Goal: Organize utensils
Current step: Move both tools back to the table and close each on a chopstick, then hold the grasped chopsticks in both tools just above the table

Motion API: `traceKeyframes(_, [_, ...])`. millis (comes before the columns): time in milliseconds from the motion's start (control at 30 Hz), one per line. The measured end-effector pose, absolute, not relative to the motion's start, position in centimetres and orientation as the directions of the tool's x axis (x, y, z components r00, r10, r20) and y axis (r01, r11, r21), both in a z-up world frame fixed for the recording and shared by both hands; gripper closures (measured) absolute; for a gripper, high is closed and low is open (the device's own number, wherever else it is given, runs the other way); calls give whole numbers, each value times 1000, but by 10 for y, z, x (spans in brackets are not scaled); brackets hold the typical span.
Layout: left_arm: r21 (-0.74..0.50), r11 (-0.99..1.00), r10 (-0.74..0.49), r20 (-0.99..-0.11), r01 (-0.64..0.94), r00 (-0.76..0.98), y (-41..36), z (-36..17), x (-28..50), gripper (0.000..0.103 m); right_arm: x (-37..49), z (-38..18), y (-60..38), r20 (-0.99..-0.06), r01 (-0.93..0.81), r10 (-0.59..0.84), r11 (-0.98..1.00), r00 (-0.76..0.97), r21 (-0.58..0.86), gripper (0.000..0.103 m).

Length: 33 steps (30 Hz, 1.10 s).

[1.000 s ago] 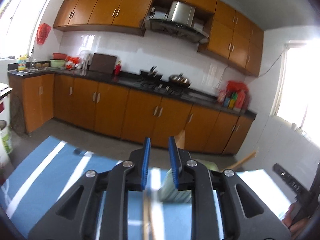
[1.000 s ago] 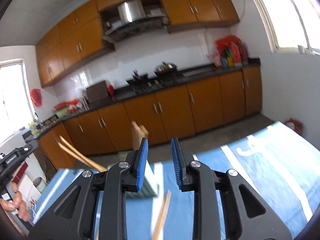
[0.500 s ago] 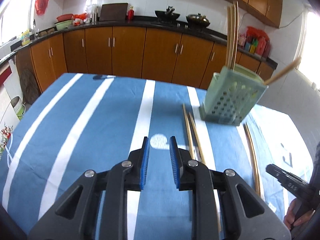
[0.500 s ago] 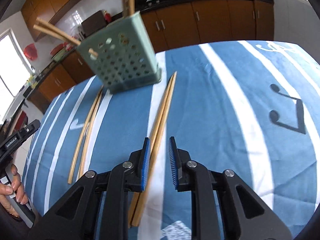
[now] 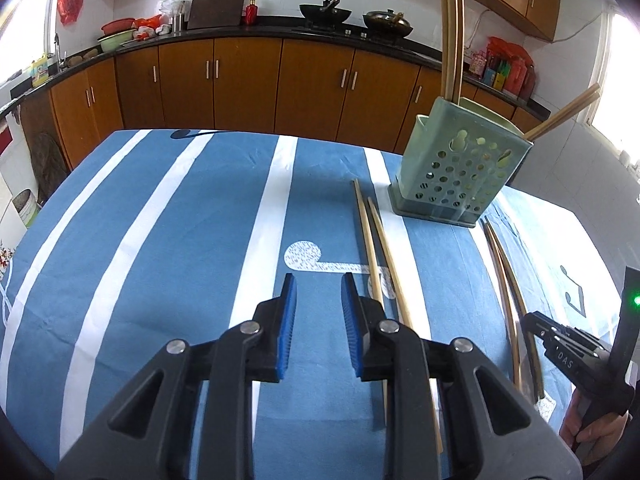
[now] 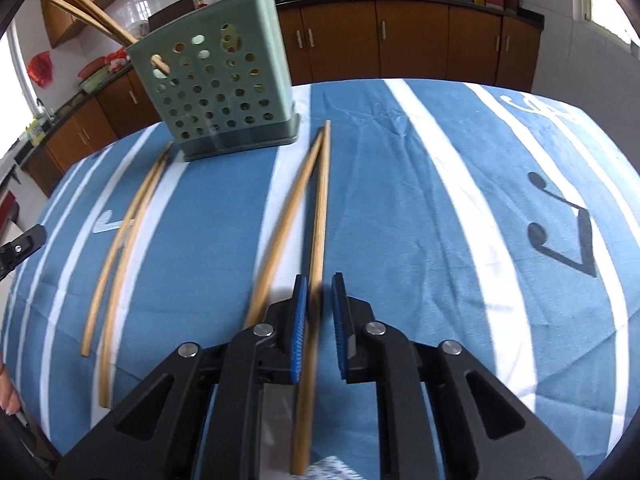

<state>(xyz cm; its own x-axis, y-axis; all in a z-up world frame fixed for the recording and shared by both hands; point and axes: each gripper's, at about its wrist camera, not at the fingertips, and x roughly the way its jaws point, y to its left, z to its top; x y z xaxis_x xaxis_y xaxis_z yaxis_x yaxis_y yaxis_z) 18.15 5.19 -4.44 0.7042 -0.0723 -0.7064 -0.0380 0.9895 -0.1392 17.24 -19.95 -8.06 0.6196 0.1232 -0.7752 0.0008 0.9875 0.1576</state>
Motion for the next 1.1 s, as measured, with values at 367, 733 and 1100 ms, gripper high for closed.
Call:
traceKeyframes(367, [-173,984,-165,-742,53,649,27,-62,186,79,177,-83,-231,-769,105,74,978,635,180,95])
traceKeyframes(733, [-128,987,-160,-799,95,579,-4,-92,201,80,177,-84,-233,-766,99,72,980,639,175,95])
traceKeyframes(1100, [-45,999,-47,-791,18,609,8,-95,214,95,180,-84,-232,-765,84,75,983,640,166,95])
